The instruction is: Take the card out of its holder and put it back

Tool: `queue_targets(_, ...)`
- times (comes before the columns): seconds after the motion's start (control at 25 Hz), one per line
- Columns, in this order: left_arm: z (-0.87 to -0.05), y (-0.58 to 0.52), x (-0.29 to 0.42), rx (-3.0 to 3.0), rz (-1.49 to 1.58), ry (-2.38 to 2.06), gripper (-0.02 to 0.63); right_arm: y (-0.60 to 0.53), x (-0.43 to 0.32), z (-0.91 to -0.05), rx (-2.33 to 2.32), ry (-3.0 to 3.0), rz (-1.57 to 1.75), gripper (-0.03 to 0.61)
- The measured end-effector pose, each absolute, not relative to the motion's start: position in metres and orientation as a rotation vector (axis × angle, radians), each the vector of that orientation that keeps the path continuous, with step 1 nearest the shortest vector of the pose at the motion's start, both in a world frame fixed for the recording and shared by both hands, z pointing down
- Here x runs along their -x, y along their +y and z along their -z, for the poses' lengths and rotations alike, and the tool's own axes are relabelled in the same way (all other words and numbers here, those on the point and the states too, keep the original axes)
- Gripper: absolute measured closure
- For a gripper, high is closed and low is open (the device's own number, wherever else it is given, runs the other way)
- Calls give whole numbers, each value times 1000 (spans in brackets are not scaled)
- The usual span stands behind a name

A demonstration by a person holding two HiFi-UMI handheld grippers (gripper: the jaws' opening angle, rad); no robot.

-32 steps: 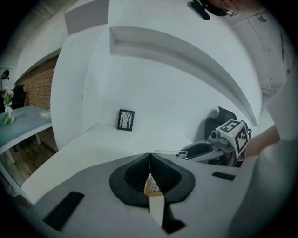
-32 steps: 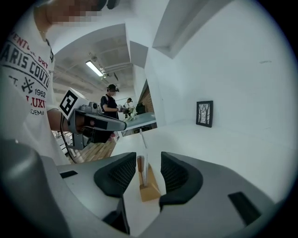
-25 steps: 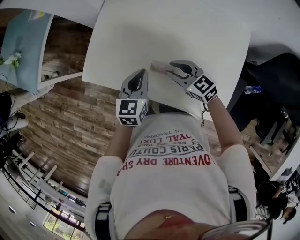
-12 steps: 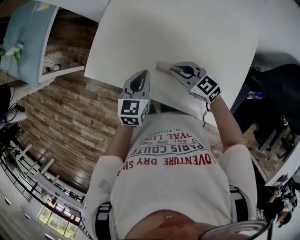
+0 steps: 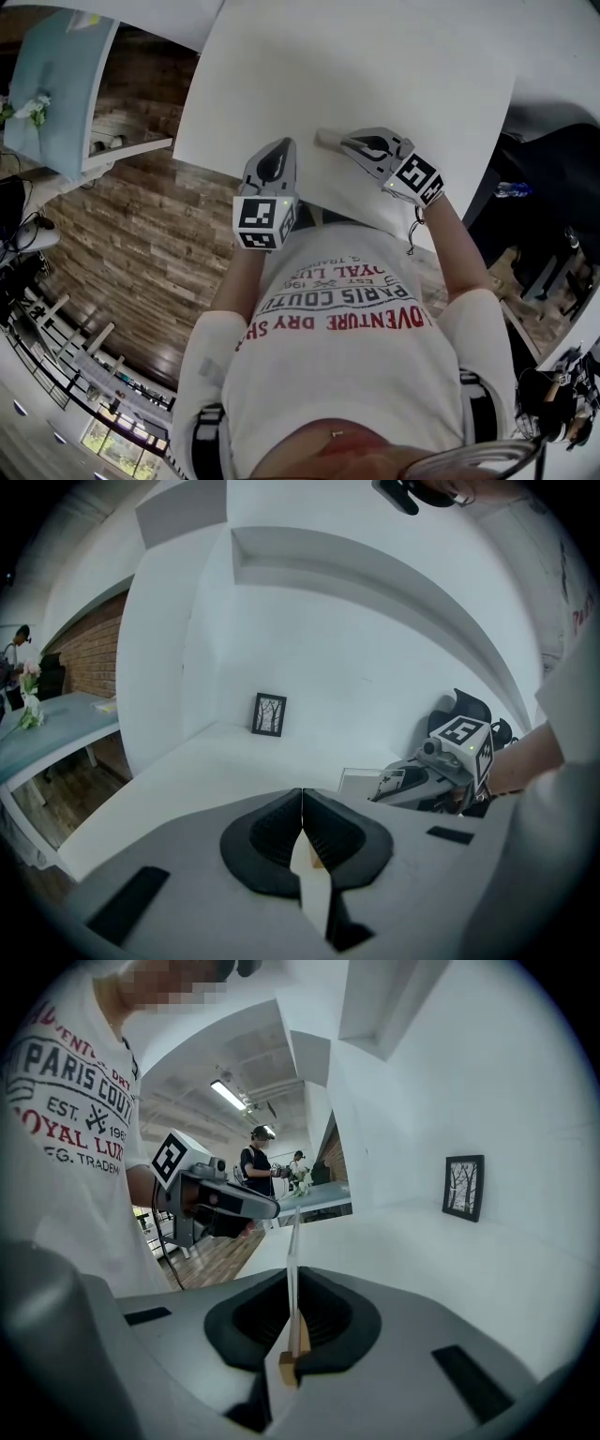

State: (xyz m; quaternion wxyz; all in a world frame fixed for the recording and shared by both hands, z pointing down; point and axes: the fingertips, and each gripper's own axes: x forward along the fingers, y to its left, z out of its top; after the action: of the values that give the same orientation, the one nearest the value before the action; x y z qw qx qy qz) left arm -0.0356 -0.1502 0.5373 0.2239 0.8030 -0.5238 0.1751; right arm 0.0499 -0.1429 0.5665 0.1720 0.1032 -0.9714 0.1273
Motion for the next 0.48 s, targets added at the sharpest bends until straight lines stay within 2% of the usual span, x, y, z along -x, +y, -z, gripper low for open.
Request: queue_targets(0.48,-513,-157,33,-2318,-438,-1412,589,-142,-53,-523,-411,-2781,-245,543)
